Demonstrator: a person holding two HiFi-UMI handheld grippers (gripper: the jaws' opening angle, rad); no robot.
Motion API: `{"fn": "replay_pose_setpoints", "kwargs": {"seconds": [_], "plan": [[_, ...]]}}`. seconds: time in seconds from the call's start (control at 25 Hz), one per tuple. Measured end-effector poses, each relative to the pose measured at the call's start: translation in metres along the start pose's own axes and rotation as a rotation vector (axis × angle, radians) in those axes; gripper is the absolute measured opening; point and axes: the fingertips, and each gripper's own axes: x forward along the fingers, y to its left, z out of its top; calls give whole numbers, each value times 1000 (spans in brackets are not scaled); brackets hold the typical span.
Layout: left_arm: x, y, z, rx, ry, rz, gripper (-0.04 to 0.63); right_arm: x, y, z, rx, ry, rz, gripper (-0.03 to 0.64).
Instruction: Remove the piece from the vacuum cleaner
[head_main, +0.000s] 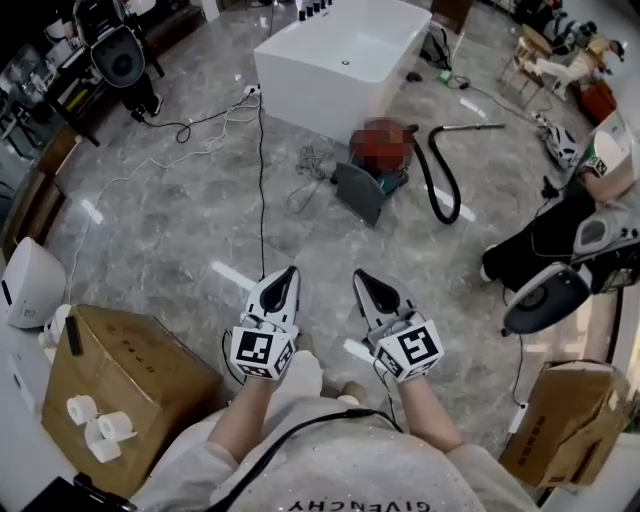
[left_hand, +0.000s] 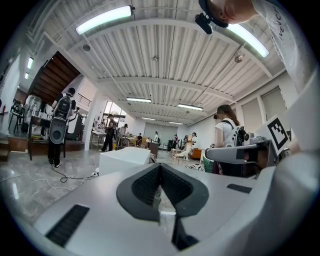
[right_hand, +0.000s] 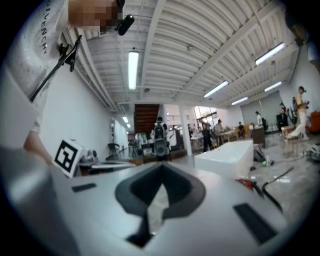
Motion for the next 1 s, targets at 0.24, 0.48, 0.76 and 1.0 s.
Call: {"fn": "replay_pose_setpoints", "kwargs": {"seconds": [0.24, 0.48, 0.76, 1.0], "plan": [[21, 55, 8, -1, 2, -20, 20, 62, 2, 0, 16, 4, 0, 14], [41, 88, 8, -9, 17, -60, 20, 99, -2, -4, 22, 28, -18, 14], [69, 99, 2, -23, 29, -100, 20, 118, -20, -10, 26, 46, -49, 14], [104, 115, -3, -19, 52, -111, 20, 144, -52, -23, 71, 53, -73, 14]]}}
